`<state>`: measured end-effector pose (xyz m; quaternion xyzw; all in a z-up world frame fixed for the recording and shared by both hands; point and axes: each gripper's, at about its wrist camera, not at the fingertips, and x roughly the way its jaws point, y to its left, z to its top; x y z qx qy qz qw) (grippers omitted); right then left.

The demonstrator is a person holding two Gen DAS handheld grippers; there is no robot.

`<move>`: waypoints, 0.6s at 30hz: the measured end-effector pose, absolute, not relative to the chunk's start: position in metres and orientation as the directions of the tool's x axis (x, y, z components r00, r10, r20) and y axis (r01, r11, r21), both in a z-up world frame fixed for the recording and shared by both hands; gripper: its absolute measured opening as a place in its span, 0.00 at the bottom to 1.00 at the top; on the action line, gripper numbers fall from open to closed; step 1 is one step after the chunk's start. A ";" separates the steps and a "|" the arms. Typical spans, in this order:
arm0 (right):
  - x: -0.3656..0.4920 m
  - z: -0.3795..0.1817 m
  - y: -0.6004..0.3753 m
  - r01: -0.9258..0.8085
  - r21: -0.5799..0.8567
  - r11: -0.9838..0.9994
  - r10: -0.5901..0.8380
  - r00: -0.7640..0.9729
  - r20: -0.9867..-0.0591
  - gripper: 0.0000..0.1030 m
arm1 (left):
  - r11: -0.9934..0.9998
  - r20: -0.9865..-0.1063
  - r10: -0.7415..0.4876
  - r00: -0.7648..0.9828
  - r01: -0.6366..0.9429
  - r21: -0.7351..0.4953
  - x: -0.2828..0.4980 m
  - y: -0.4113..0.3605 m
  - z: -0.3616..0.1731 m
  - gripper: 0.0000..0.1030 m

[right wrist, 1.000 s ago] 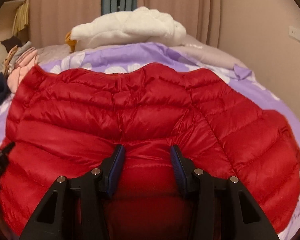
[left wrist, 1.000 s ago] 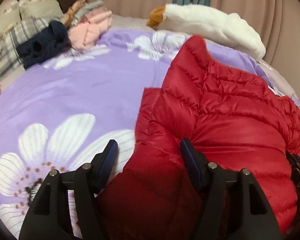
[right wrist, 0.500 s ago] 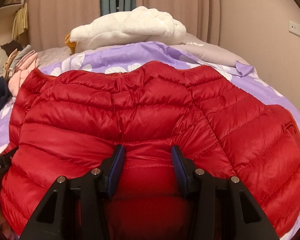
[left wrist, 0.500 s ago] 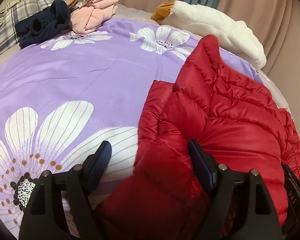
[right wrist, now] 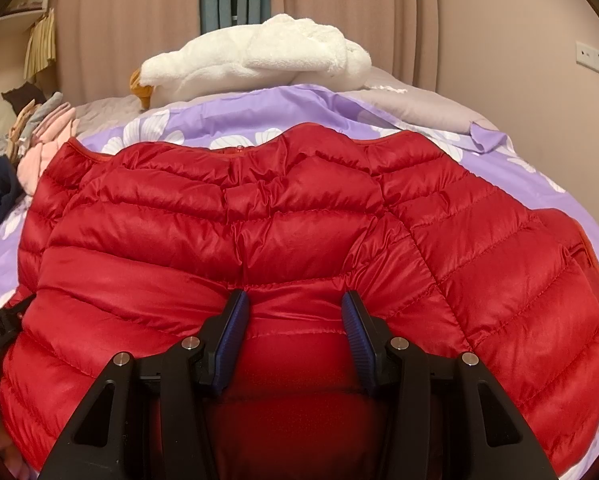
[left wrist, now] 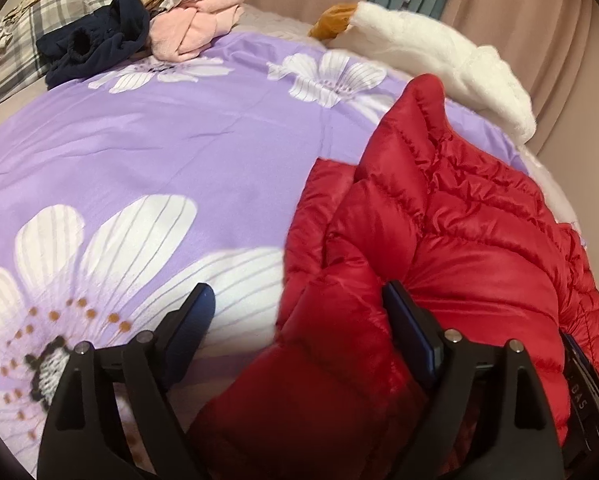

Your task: Fold large clothes

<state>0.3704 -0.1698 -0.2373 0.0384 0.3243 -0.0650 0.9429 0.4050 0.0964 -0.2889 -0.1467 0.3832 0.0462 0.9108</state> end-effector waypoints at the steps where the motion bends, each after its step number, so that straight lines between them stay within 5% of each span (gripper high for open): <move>1: 0.370 -0.237 -0.170 0.147 0.033 0.989 -0.095 0.782 -0.616 0.47 | 0.955 -0.720 -0.029 0.694 -0.193 -0.225 0.400 0.096 -0.287 0.86; 10: 0.369 -0.236 -0.171 0.147 0.044 0.988 -0.091 0.792 -0.603 0.48 | 0.847 -0.741 -0.343 0.578 -0.150 -0.510 0.351 0.119 -0.281 0.86; 18: 0.369 -0.237 -0.173 0.146 0.057 0.988 -0.084 0.798 -0.597 0.48 | 0.839 -0.700 -0.351 0.622 -0.122 -0.530 0.368 0.087 -0.289 0.95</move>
